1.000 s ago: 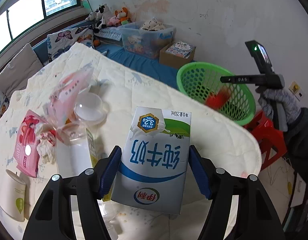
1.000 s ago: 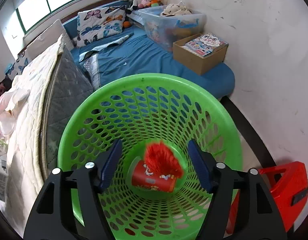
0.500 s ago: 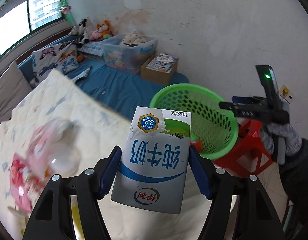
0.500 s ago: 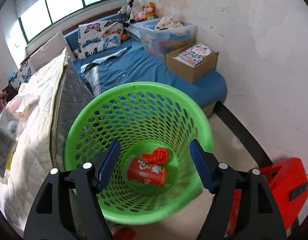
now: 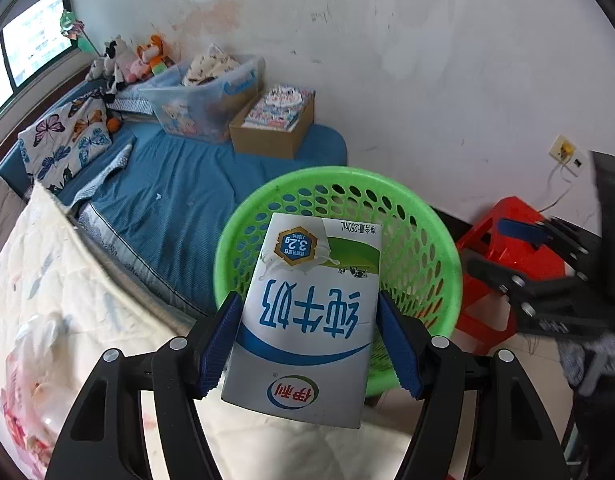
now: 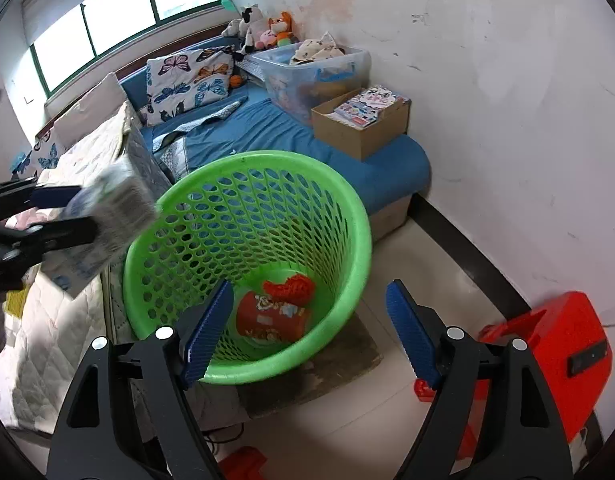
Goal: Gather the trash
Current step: 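Carry the white milk carton over the basket and open the left tool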
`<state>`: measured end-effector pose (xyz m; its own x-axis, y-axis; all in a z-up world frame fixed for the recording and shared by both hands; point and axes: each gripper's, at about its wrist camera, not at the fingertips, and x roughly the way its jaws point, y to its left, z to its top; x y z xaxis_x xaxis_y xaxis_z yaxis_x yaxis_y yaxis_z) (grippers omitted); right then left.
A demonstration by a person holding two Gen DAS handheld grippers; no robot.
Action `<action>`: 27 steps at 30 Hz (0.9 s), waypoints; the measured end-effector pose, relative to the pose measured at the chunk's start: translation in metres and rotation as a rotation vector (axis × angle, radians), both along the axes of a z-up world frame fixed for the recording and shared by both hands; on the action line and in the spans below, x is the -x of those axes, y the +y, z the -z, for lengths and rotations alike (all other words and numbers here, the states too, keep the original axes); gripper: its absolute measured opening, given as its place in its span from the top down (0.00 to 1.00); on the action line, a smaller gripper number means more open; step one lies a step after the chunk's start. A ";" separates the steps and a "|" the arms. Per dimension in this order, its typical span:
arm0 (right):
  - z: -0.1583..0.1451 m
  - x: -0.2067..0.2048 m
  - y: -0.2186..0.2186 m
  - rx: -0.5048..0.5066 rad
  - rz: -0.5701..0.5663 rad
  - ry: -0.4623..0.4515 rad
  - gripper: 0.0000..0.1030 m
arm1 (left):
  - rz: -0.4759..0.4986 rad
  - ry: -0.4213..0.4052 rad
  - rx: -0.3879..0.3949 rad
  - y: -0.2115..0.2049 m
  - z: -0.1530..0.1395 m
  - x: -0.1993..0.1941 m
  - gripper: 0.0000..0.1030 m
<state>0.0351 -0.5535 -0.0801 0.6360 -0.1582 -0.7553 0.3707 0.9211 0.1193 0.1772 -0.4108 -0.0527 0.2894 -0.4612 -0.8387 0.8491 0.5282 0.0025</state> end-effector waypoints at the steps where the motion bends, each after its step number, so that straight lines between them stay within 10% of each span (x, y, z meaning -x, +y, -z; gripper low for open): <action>1: 0.001 0.003 -0.001 -0.006 0.005 -0.003 0.24 | 0.002 0.012 -0.011 -0.006 0.004 -0.003 0.36; 27: 0.016 0.053 -0.009 -0.079 0.100 -0.020 0.23 | -0.058 0.120 -0.117 -0.082 0.074 -0.030 0.34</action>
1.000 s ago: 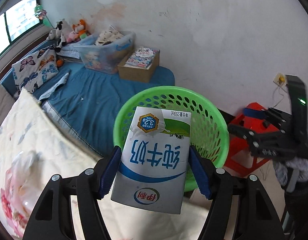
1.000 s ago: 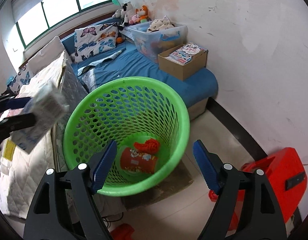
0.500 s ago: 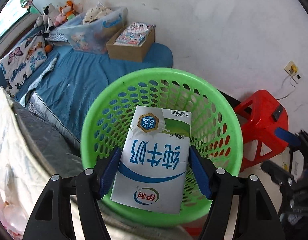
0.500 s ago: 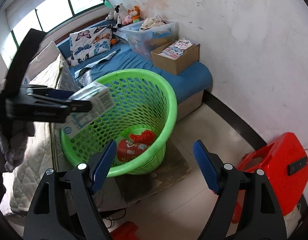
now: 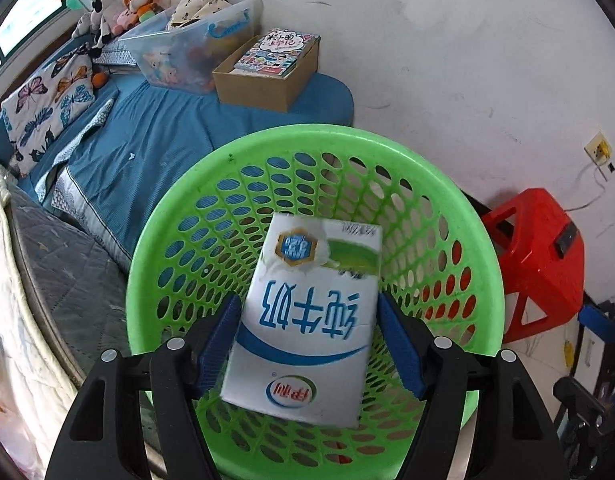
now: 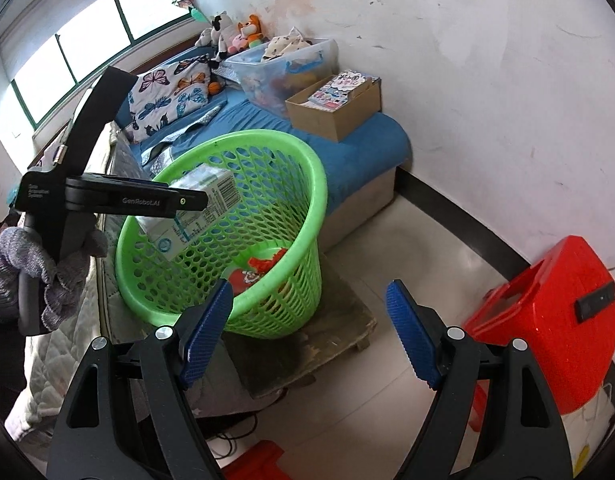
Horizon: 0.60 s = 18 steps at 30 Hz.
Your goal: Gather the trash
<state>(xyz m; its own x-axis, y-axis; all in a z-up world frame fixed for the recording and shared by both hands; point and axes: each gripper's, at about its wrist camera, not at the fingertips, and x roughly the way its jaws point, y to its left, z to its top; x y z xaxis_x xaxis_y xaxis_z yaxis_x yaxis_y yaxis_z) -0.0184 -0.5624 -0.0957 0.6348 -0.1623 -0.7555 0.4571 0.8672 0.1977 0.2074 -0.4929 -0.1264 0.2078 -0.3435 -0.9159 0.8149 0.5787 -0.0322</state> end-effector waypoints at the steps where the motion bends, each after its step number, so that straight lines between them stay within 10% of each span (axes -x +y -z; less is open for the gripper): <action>1: 0.000 0.002 0.000 0.001 0.002 -0.002 0.23 | -0.003 0.012 0.009 0.000 0.000 -0.001 0.34; 18: -0.023 0.000 0.028 0.021 -0.053 -0.058 0.23 | -0.089 -0.060 0.162 0.079 -0.071 0.010 0.33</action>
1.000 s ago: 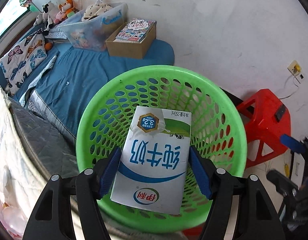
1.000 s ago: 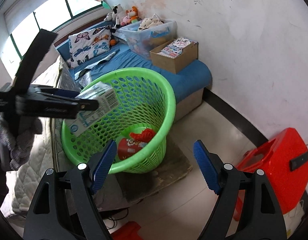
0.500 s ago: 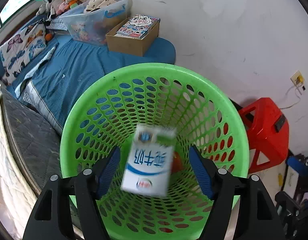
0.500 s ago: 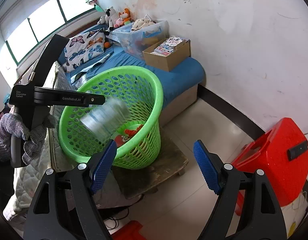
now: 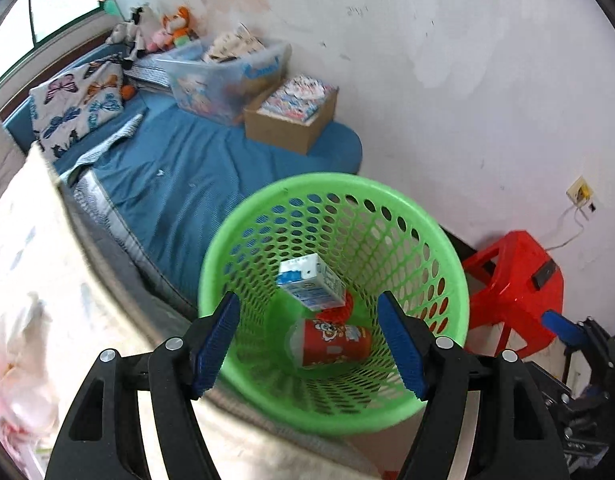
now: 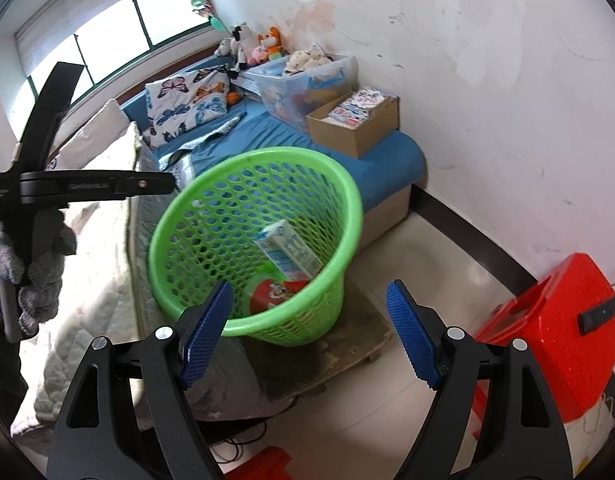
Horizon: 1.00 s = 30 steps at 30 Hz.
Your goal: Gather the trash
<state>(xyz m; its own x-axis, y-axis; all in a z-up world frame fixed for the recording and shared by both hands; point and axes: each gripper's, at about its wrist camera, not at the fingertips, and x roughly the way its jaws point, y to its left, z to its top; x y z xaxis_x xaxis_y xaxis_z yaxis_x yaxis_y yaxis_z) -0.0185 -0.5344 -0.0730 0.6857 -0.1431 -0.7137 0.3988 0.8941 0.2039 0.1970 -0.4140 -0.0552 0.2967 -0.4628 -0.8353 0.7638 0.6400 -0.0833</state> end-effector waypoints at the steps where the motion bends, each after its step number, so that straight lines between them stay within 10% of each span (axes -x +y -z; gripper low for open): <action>1: -0.002 -0.001 0.004 0.003 -0.008 -0.005 0.23 | -0.006 -0.003 0.006 0.007 -0.004 0.001 0.33; 30: -0.038 -0.092 0.145 0.041 -0.376 -0.051 0.20 | -0.477 -0.193 0.078 0.310 -0.049 0.015 0.30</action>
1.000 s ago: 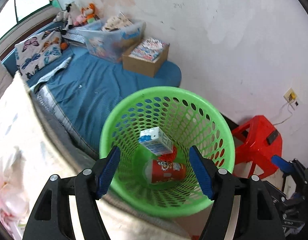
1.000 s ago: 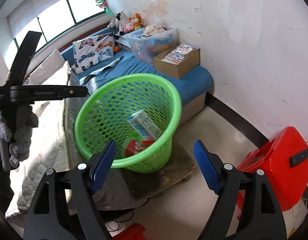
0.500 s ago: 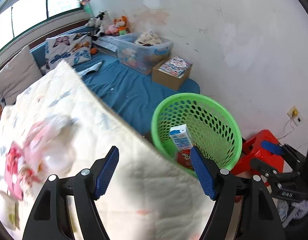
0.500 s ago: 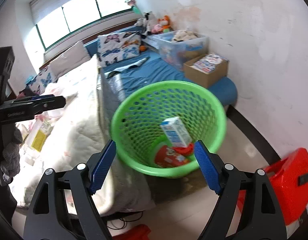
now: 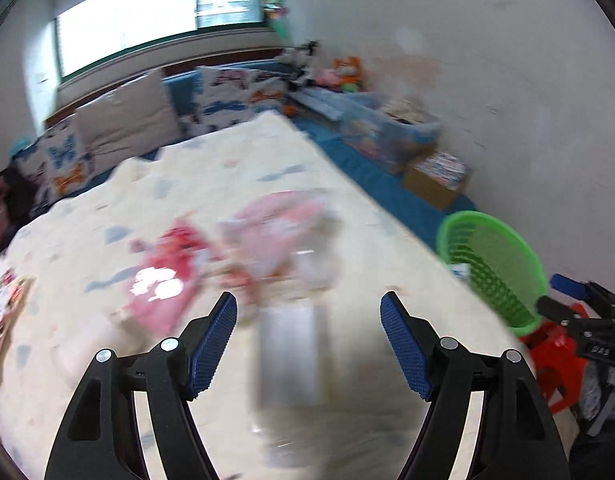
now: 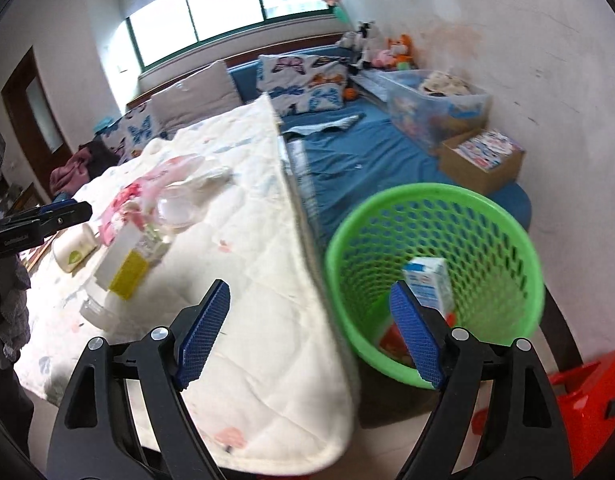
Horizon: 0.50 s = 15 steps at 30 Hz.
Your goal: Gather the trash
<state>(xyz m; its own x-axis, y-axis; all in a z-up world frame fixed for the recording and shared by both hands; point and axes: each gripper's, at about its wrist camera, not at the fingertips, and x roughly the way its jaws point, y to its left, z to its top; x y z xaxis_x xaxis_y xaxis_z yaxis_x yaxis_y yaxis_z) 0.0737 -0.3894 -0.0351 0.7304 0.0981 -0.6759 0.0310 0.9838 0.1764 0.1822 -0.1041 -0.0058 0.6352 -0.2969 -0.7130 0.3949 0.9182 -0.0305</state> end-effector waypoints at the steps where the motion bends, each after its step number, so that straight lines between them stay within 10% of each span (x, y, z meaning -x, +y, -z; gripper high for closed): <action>1: 0.000 -0.003 0.004 0.001 -0.009 0.000 0.20 | -0.028 -0.003 0.002 0.015 0.000 -0.001 0.30; 15: -0.010 -0.043 0.075 0.019 -0.161 -0.004 0.20 | -0.410 0.055 0.090 0.170 0.031 -0.002 0.30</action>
